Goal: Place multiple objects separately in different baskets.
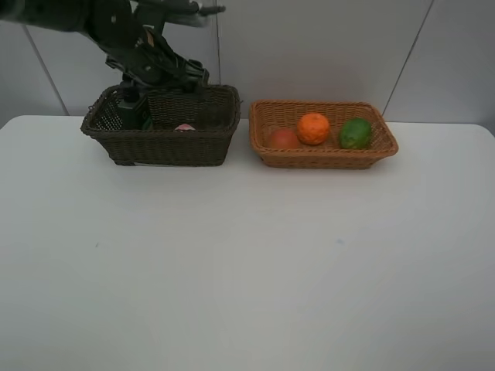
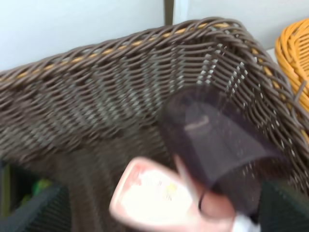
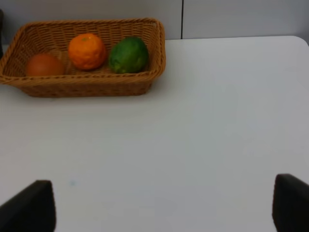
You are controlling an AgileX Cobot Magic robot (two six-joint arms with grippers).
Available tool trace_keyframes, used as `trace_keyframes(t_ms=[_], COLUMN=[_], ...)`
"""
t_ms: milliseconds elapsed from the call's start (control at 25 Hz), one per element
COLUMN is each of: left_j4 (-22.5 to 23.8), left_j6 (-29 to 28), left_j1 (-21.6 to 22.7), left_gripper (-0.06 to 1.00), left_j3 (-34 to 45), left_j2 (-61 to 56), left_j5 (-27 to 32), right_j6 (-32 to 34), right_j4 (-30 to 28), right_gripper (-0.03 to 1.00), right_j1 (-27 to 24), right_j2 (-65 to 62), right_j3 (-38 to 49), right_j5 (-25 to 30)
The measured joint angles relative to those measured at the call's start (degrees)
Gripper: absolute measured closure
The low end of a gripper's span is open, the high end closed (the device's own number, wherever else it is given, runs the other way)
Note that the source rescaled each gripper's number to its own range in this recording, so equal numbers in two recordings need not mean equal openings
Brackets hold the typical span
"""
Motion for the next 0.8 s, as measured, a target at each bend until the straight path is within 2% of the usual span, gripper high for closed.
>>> trace_keyframes(t_ms=[160,280,360,480,640,800], left_j4=[-4.96,-10.34,-13.66,-15.80,-15.80,-16.27], left_j6=[4.34,10.37,13.32,15.49,16.26,18.58], left_j1=[2.01,5.07,8.07,13.23,20.32,22.67], left_gripper=[-0.05,-0.05,-0.05,-0.05,-0.05,-0.05], left_j3=[0.00,0.14,1.66,6.48,15.58,25.82], left_j2=[-8.23,-14.24,-18.42,-25.73,-37.96,-52.37], left_j5=[13.03,23.44,28.15,31.94,33.51,35.68], right_j6=[0.00,0.00,0.00,0.00,0.00,0.00], right_j4=[0.00,0.00,0.00,0.00,0.00,0.00], right_gripper=[0.01,0.01,0.01,0.01,0.01,0.01], right_j1=[0.00,0.00,0.00,0.00,0.00,0.00], right_j2=[0.00,0.00,0.00,0.00,0.00,0.00], right_j3=[0.00,0.00,0.00,0.00,0.00,0.00], right_j5=[0.00,0.00,0.00,0.00,0.00,0.00])
